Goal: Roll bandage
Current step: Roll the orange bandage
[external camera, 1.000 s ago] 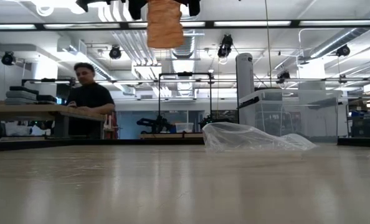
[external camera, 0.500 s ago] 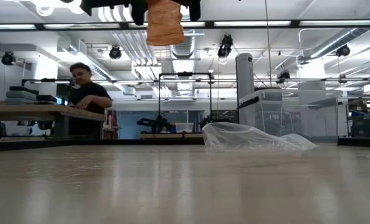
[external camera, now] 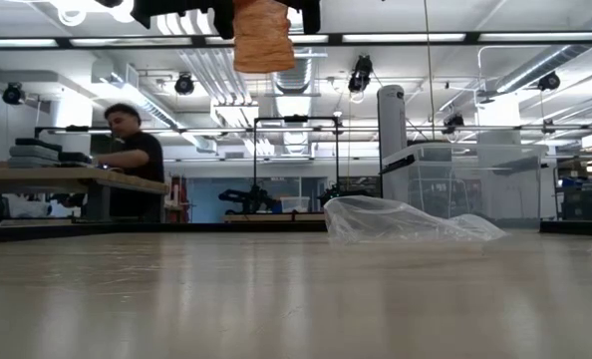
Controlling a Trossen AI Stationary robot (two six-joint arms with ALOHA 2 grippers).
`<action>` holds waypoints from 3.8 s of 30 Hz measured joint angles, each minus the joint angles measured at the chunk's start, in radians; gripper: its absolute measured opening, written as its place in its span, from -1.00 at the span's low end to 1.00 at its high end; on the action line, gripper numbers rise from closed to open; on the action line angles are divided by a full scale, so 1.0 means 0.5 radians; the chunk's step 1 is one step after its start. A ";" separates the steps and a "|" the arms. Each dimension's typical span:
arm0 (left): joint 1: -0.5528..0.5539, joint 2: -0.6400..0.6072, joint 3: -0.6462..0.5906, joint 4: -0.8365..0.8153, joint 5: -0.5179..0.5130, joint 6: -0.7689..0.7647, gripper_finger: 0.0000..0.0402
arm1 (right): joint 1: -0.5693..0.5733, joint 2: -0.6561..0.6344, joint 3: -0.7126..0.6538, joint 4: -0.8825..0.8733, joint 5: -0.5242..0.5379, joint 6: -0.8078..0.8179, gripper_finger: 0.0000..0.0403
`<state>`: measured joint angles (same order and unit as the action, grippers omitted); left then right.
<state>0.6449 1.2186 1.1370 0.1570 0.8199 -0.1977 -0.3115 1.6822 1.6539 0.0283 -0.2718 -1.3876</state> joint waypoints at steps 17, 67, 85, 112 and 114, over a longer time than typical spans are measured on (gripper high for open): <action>0.002 0.002 0.000 0.042 0.002 0.043 -0.37 | -0.001 0.004 0.001 -0.025 0.006 0.000 -0.32; -0.044 -0.050 0.030 0.031 -0.162 1.472 -0.40 | -0.010 -0.005 0.115 -0.109 0.089 1.834 -0.19; -0.028 -0.220 0.029 -0.200 -0.031 0.543 0.18 | 0.020 -0.025 0.117 -0.129 0.054 1.006 -0.34; 0.187 -0.413 0.053 -0.250 -0.469 0.644 0.54 | 0.080 -0.022 0.089 0.160 0.493 1.790 -0.47; 0.234 -0.397 0.052 -0.293 -0.479 0.573 0.52 | 0.053 -0.022 0.053 0.223 0.560 1.904 -0.47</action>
<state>0.7618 1.0199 1.1631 0.0106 0.5804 0.0890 -0.2847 1.6711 1.6802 0.1398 0.0084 -0.4357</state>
